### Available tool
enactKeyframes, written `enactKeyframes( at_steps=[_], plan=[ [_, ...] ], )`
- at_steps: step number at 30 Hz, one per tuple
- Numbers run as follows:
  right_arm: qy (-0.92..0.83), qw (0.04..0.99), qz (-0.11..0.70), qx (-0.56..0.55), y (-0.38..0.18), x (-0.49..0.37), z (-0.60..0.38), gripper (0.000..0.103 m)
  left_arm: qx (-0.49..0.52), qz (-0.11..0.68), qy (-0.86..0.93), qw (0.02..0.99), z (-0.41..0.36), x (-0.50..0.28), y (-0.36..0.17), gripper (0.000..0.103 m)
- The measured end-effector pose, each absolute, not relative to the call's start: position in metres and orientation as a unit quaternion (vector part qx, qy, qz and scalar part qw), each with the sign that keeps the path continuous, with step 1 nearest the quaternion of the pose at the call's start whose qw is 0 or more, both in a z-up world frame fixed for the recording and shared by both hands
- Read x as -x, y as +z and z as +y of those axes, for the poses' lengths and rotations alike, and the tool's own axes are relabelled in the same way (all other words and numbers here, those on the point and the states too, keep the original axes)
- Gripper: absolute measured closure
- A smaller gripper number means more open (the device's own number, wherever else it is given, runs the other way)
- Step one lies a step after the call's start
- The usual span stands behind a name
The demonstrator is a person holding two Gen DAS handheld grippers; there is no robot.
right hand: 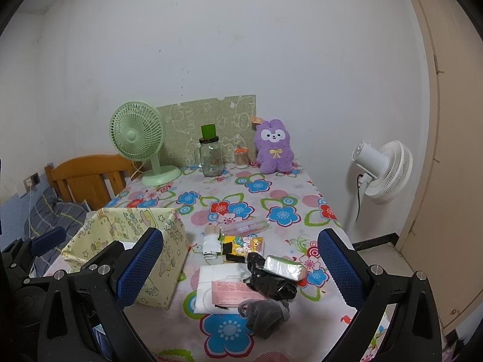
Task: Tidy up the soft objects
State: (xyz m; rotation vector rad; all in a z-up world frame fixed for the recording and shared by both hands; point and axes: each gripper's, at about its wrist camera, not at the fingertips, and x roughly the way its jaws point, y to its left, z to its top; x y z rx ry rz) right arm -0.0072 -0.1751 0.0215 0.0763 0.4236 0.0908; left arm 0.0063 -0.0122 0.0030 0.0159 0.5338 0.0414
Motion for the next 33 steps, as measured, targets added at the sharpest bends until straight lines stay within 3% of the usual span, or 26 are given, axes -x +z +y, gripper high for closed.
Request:
enactKeyframes(
  at_steps=[17,33],
  plan=[
    [0.043,0.975,0.215,-0.032,0.013,0.004,-0.191,0.004,-0.004,0.28,-0.015,0.96,-0.04,-0.01,-0.011,0.011],
    [0.047,0.963,0.262,-0.029,-0.027,-0.017,-0.217,0.007,-0.03,0.317,-0.063,0.946,-0.09,-0.023,-0.048,0.012]
  ],
)
